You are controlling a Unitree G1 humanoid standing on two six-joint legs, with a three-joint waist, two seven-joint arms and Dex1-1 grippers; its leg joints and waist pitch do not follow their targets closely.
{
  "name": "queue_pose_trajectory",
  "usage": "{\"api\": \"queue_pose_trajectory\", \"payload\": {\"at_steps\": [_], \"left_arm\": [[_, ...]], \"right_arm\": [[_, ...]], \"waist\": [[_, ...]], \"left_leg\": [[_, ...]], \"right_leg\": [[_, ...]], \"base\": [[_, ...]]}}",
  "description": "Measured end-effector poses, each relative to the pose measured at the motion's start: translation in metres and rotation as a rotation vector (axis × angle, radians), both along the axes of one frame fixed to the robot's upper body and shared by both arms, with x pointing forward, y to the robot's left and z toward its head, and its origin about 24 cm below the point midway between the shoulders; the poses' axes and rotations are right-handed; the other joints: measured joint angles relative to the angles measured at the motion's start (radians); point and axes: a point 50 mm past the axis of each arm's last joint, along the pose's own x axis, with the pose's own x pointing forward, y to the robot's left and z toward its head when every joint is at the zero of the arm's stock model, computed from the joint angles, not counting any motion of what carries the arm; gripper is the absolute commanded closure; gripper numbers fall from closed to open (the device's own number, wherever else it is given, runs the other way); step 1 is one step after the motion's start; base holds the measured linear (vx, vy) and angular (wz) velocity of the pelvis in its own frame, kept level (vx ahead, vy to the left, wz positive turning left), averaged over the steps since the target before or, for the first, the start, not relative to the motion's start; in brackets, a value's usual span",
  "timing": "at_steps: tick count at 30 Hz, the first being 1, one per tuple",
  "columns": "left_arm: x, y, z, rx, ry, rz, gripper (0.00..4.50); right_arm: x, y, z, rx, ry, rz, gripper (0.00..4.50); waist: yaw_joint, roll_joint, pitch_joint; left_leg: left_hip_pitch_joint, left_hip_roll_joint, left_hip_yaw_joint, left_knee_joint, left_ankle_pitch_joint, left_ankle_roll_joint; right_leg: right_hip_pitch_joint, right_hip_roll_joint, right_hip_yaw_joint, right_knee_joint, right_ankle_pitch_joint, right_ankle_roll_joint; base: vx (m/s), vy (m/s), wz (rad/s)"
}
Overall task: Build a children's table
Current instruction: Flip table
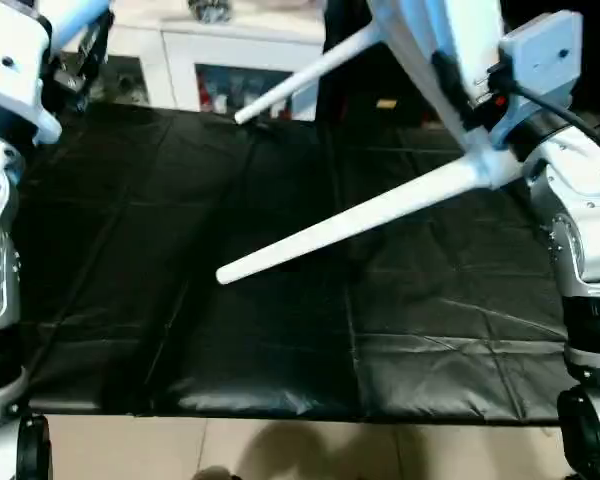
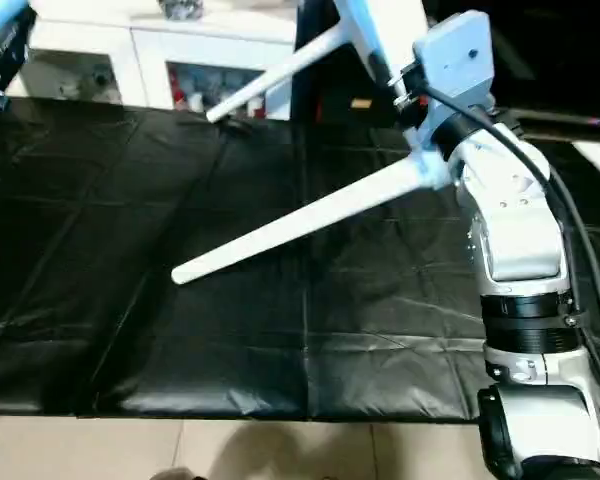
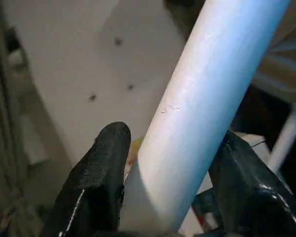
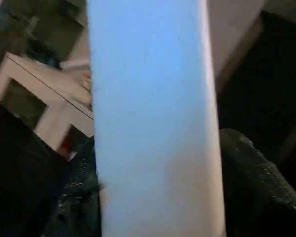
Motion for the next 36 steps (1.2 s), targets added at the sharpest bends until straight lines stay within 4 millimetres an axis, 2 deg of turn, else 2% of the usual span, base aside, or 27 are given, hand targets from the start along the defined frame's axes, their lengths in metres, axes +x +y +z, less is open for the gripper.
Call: {"api": "queue_pose_trajectory", "payload": {"at_steps": [9,11,16,20,23,25,27,31,34,36], "left_arm": [[0.001,0.011,-0.006,-0.100,0.037,0.078,2.21],[0.002,0.012,-0.007,-0.112,0.044,0.088,2.21],[0.002,0.011,-0.008,-0.122,0.047,0.092,2.23],[0.003,0.010,-0.009,-0.123,0.052,0.089,2.25],[0.003,0.010,-0.010,-0.126,0.060,0.091,2.26],[0.004,0.010,-0.010,-0.128,0.064,0.092,2.26],[0.004,0.009,-0.010,-0.126,0.063,0.090,2.26],[0.004,0.008,-0.011,-0.128,0.071,0.089,2.26],[0.005,0.008,-0.012,-0.135,0.076,0.085,2.28],[0.005,0.008,-0.013,-0.138,0.081,0.084,2.28]], "right_arm": [[-0.005,0.006,0.003,-0.007,-0.035,0.080,0.37],[-0.007,0.012,0.006,0.020,-0.073,0.115,0.08],[-0.020,0.024,0.022,0.109,-0.209,0.208,0.00],[-0.032,0.025,0.040,0.161,-0.315,0.262,0.00],[-0.040,0.034,0.041,0.210,-0.308,0.343,0.00],[-0.045,0.046,0.032,0.239,-0.253,0.420,0.00],[-0.048,0.060,0.012,0.241,-0.148,0.488,0.00],[-0.056,0.086,-0.056,0.247,0.157,0.578,0.00],[-0.060,0.091,-0.087,0.244,0.307,0.574,0.00],[-0.065,0.091,-0.116,0.236,0.431,0.551,0.00]], "waist": [[0.010,-0.002,-0.002],[0.011,-0.002,-0.002],[0.020,-0.003,-0.002],[0.029,-0.003,-0.002],[0.028,-0.002,-0.002],[0.027,-0.002,-0.002],[0.029,-0.003,-0.003],[0.029,-0.003,-0.003],[0.031,-0.004,-0.004],[0.031,-0.004,-0.004]], "left_leg": [[-0.001,0.000,0.000,0.001,0.000,0.000],[-0.001,0.000,-0.001,0.001,0.000,0.000],[-0.003,0.000,-0.001,0.001,0.000,0.000],[-0.002,0.000,-0.001,0.001,0.000,0.000],[-0.002,0.000,-0.001,0.000,0.000,0.000],[-0.001,0.000,-0.001,0.000,0.000,0.000],[-0.002,0.000,-0.001,0.000,0.000,0.000],[-0.004,-0.001,-0.002,0.000,0.000,0.000],[-0.003,-0.001,-0.002,0.000,0.000,0.000],[-0.003,-0.001,-0.003,0.000,0.000,0.000]], "right_leg": [[0.001,0.000,0.000,-0.001,0.000,0.000],[0.001,0.000,0.000,-0.001,0.000,0.000],[0.000,0.000,0.000,-0.001,0.000,0.000],[0.001,0.000,0.000,-0.001,0.000,0.000],[0.001,0.000,0.000,-0.001,0.000,0.000],[0.001,0.000,0.000,-0.001,0.000,0.000],[0.002,0.000,0.000,-0.002,0.000,0.000],[0.001,0.000,0.000,-0.003,0.000,0.001],[0.002,0.000,0.000,-0.004,-0.001,0.001],[0.004,0.000,0.000,-0.006,-0.001,0.001]], "base": [[0.000,0.000,0.00],[0.000,0.000,0.00],[0.000,0.000,0.00],[0.000,0.000,0.00],[0.000,0.000,0.00],[0.000,0.000,0.00],[0.000,0.000,0.00],[0.000,0.000,0.00],[0.000,0.000,0.00],[0.000,0.000,0.00]]}}
